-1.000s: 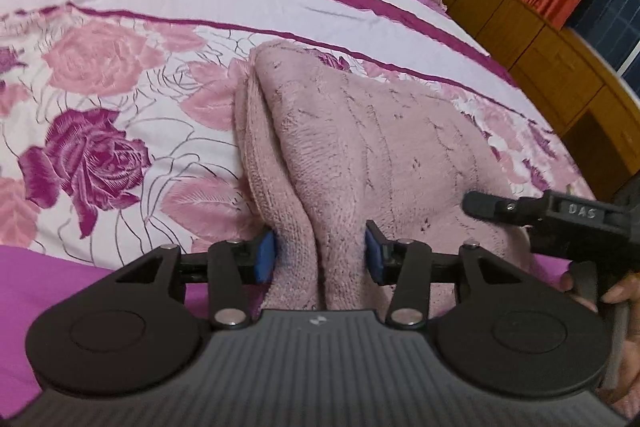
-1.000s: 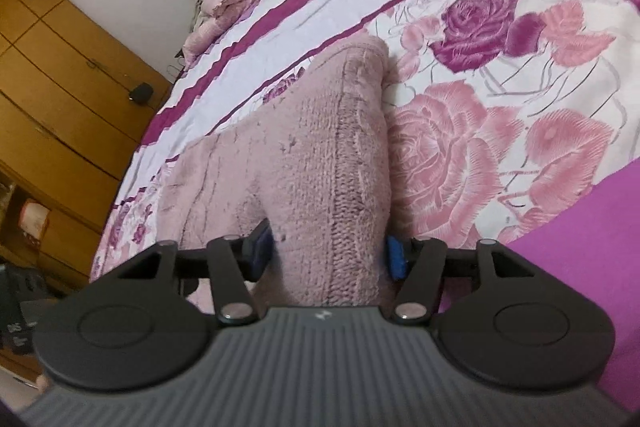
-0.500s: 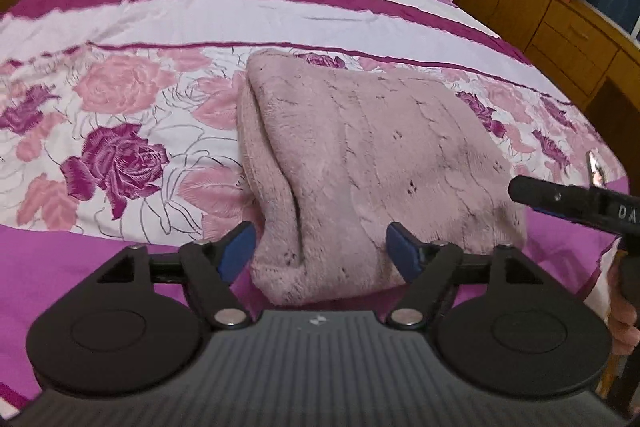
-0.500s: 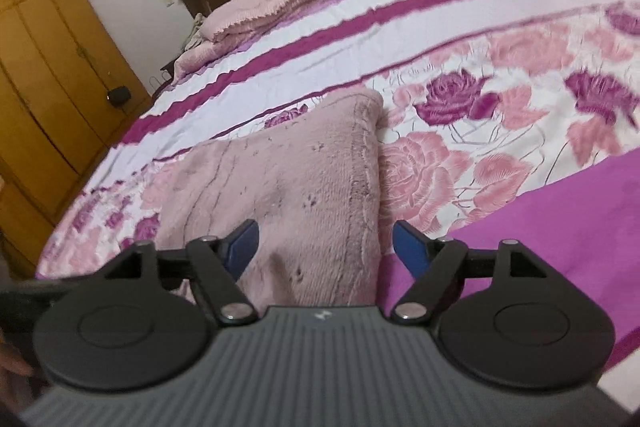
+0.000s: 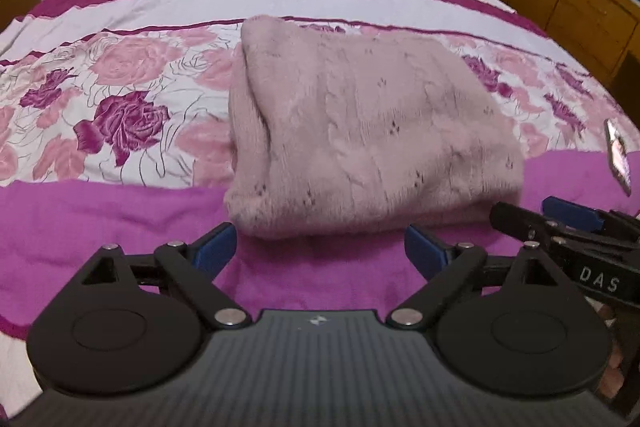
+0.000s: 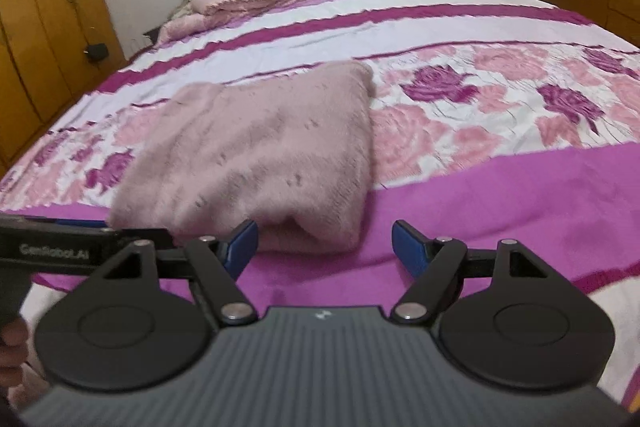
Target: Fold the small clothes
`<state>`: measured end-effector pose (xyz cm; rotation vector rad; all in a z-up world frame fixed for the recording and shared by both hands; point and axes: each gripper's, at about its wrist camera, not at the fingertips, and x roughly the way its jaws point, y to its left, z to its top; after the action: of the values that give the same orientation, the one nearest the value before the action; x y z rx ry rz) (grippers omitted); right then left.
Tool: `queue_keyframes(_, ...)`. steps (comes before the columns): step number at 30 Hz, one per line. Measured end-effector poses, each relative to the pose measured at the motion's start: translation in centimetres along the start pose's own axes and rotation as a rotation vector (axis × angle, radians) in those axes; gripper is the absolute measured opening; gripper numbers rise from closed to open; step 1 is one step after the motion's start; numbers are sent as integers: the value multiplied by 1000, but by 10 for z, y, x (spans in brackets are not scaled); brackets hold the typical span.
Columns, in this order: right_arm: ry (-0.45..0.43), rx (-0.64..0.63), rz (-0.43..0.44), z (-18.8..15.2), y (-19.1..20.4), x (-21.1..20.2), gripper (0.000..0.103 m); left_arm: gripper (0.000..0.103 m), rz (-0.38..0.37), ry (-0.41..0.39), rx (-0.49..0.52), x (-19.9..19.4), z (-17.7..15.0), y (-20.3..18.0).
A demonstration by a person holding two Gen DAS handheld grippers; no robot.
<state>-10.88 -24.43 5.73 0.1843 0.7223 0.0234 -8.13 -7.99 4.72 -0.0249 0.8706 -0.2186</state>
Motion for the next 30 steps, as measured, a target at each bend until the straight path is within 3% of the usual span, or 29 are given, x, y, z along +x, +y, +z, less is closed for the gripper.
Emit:
queue_keyframes(6, 12, 1, -47, -15, -3, 3, 75, 95, 53, -21, 16, 8, -14, -4)
queue_keyframes(15, 27, -40, -52, -21, 2, 10, 80, 95, 84, 28, 13, 23, -20, -4)
queue_keyframes(30, 37, -45, -59, -22, 4, 13, 81, 95, 84, 18, 23, 24, -23, -4)
